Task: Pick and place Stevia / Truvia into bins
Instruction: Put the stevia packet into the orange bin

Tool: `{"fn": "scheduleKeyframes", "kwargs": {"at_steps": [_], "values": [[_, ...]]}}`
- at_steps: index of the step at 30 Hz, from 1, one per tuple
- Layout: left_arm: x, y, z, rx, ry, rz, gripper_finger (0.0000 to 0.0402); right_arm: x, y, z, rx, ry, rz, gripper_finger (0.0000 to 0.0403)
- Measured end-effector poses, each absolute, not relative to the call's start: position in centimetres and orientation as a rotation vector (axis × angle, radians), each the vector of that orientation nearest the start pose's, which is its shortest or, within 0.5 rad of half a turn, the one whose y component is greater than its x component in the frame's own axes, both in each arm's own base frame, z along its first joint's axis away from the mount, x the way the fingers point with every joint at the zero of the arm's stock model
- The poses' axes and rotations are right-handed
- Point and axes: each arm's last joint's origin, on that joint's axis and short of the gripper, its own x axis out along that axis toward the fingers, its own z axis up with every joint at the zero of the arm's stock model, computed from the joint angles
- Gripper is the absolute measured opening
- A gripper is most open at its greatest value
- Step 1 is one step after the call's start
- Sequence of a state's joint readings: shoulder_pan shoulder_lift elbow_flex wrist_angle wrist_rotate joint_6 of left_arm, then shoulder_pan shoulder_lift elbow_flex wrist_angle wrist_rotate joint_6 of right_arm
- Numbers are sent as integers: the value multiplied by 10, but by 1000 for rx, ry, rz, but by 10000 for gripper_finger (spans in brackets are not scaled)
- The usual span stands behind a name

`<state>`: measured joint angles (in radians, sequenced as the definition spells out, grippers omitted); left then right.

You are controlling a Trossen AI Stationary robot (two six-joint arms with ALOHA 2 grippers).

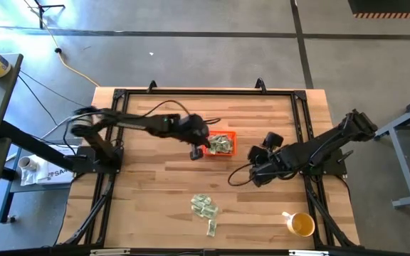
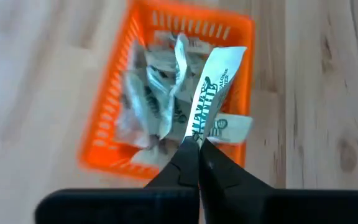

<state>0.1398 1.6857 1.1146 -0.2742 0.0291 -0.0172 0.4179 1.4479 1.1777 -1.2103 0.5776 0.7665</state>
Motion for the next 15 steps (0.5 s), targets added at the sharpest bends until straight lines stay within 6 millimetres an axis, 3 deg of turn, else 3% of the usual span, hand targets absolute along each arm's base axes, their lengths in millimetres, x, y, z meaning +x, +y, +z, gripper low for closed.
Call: {"fn": "scheduleKeyframes", "kwargs": {"at_steps": [3, 6, 10, 15], "values": [[360, 58, 191, -176, 886, 109, 72, 232, 88, 256, -37, 1173, -573, 325], [366, 59, 192, -223, 902, 193, 144, 235, 93, 243, 20, 1187, -501, 326], [356, 50, 230, -310, 1000, 270, 233, 245, 101, 224, 65, 1134, -294, 326], [313, -5, 269, -263, 1089, 228, 284, 273, 110, 207, -39, 958, 32, 326]]}}
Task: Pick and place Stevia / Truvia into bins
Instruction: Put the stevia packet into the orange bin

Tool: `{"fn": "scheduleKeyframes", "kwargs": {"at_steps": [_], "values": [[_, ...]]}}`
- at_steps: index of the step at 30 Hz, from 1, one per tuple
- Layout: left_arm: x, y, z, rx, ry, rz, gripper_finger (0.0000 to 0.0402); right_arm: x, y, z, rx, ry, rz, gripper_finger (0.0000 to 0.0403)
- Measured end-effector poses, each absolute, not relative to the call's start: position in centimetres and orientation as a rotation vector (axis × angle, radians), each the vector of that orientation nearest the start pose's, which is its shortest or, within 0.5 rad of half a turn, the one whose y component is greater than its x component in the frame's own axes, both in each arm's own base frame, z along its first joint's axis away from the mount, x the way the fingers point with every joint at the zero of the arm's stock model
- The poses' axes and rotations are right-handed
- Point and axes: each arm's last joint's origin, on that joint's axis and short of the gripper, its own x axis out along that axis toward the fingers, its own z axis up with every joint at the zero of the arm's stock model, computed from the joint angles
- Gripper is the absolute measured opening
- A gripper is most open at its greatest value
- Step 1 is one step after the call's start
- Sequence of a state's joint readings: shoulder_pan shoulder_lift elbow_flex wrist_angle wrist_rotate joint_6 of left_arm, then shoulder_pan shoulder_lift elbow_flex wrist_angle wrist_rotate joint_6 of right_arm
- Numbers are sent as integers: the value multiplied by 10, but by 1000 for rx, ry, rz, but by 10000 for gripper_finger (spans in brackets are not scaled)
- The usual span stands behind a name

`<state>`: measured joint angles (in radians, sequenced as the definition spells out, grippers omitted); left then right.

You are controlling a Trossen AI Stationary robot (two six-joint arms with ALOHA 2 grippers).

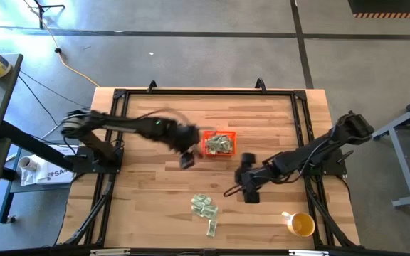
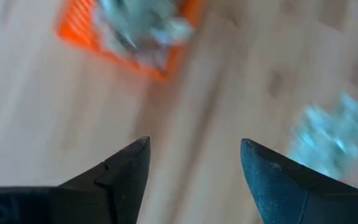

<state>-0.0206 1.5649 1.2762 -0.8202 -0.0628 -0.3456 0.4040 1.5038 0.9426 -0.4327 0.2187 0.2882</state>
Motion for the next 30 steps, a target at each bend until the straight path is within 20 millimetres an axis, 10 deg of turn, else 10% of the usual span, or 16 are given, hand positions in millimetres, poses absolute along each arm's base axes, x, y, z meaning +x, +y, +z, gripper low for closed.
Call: {"fn": "scheduleKeyframes", "kwargs": {"at_steps": [12, 30], "values": [[227, -109, 243, -523, 975, 395, 219, 359, 122, 161, 69, 884, 93, 323], [199, -130, 224, -359, 1082, 353, 173, 414, 165, 124, 247, 976, -175, 175]]}}
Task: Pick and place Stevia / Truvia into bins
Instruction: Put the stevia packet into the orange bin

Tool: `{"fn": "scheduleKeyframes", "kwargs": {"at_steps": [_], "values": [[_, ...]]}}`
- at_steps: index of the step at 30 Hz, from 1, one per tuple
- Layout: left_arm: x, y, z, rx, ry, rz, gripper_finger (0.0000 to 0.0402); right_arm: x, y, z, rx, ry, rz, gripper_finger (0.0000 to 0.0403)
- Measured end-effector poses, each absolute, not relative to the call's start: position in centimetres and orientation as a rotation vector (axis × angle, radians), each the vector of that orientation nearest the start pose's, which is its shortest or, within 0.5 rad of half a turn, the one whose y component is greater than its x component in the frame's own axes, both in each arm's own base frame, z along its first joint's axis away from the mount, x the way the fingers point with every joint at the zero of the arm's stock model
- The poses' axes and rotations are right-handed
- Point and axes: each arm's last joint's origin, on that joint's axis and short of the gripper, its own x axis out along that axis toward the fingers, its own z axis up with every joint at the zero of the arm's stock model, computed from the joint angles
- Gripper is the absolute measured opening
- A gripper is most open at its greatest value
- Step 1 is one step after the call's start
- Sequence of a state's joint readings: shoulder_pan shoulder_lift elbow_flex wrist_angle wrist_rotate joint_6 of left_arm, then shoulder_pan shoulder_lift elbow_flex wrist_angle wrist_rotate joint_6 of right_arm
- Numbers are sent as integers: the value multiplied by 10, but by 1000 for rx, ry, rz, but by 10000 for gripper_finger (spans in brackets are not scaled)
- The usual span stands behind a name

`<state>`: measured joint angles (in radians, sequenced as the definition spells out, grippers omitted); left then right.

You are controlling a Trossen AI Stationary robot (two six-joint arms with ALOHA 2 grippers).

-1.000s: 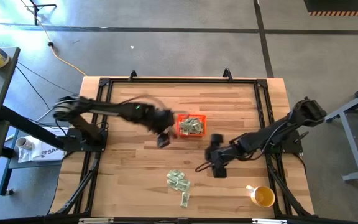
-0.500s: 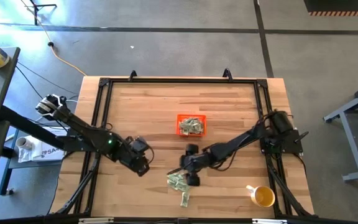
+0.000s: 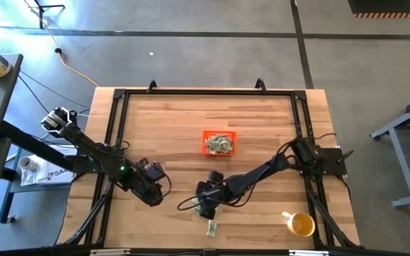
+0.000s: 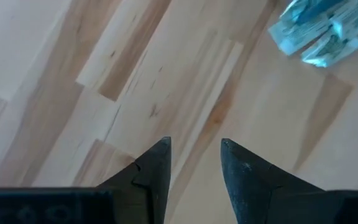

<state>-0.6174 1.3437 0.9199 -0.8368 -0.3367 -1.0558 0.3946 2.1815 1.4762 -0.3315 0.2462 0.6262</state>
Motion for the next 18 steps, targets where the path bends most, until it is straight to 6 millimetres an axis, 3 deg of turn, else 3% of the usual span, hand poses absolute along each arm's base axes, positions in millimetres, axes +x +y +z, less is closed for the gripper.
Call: {"fn": "scheduleKeyframes", "kwargs": {"at_steps": [6, 10, 18], "values": [[196, -127, 223, -328, 1113, 374, 174, 416, 160, 121, 285, 999, -189, 82], [195, -127, 223, -322, 1118, 376, 174, 418, 154, 133, 281, 1048, -159, 14], [196, -127, 223, -319, 1098, 382, 174, 426, 154, 190, 162, 1084, -137, 25]]}}
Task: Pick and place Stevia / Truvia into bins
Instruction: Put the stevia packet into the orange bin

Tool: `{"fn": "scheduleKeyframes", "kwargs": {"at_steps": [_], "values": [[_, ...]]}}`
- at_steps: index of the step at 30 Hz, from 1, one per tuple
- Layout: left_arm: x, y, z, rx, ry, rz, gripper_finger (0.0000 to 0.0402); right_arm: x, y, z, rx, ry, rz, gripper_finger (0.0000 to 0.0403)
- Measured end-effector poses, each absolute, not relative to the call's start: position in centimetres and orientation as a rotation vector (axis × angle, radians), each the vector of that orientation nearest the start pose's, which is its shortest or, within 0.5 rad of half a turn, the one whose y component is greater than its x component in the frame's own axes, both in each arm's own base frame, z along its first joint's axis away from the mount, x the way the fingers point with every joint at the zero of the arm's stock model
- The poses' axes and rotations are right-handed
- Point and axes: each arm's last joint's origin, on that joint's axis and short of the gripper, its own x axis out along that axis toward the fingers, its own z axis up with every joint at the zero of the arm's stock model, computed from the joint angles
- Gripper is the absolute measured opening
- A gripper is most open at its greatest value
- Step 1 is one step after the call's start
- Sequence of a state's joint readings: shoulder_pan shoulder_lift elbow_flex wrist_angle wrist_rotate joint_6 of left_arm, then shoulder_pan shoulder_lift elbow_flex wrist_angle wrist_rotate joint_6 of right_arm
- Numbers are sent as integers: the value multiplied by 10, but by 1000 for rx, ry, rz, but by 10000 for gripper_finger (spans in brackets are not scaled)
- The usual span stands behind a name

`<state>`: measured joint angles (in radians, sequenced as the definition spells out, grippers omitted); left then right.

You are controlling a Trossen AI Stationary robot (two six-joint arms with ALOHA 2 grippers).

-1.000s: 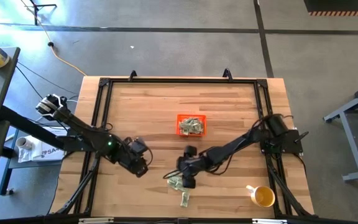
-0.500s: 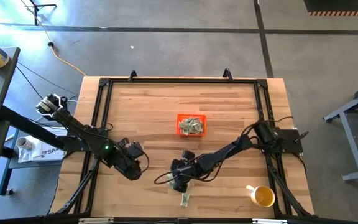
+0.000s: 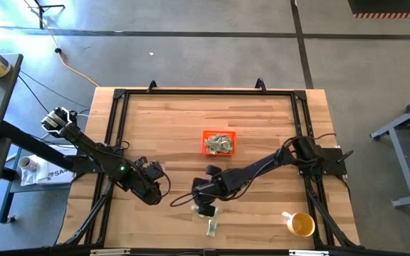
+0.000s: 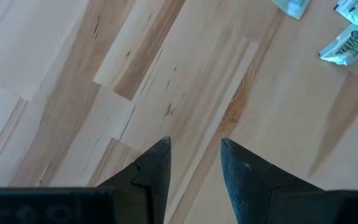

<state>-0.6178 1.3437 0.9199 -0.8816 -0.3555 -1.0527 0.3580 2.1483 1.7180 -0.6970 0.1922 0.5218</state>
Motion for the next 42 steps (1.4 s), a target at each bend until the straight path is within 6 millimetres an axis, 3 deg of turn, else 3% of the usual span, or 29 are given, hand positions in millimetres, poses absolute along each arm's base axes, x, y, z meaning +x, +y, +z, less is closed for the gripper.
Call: {"fn": "scheduleKeyframes", "kwargs": {"at_steps": [5, 8, 12, 16, 19, 22, 25, 29, 33, 38, 42], "values": [[198, -128, 224, -332, 1083, 377, 174, 423, 132, 213, 10, 1182, -255, 8], [202, -130, 225, -361, 1047, 350, 175, 415, 99, 224, -106, 1254, -361, 11], [208, -134, 228, -391, 989, 304, 175, 399, 43, 242, -134, 1269, -407, 5], [211, -135, 230, -393, 933, 309, 175, 380, -6, 235, -19, 1310, -314, 23], [212, -135, 230, -356, 901, 334, 175, 371, -23, 216, 65, 1344, -230, 48], [216, -136, 225, -327, 885, 352, 175, 367, -28, 202, 64, 1354, -204, 84], [225, -142, 216, -282, 883, 325, 175, 367, -31, 202, 72, 1356, -231, 134], [245, -155, 200, -213, 843, 246, 175, 364, -30, 212, 52, 1392, -236, 212], [272, -160, 180, -177, 785, 189, 175, 355, -8, 233, -55, 1333, -215, 285], [304, -144, 161, -211, 742, 152, 177, 316, 22, 243, -134, 1288, -282, 344], [319, -131, 156, -201, 736, 113, 211, 276, 41, 237, -66, 1255, -330, 361]]}}
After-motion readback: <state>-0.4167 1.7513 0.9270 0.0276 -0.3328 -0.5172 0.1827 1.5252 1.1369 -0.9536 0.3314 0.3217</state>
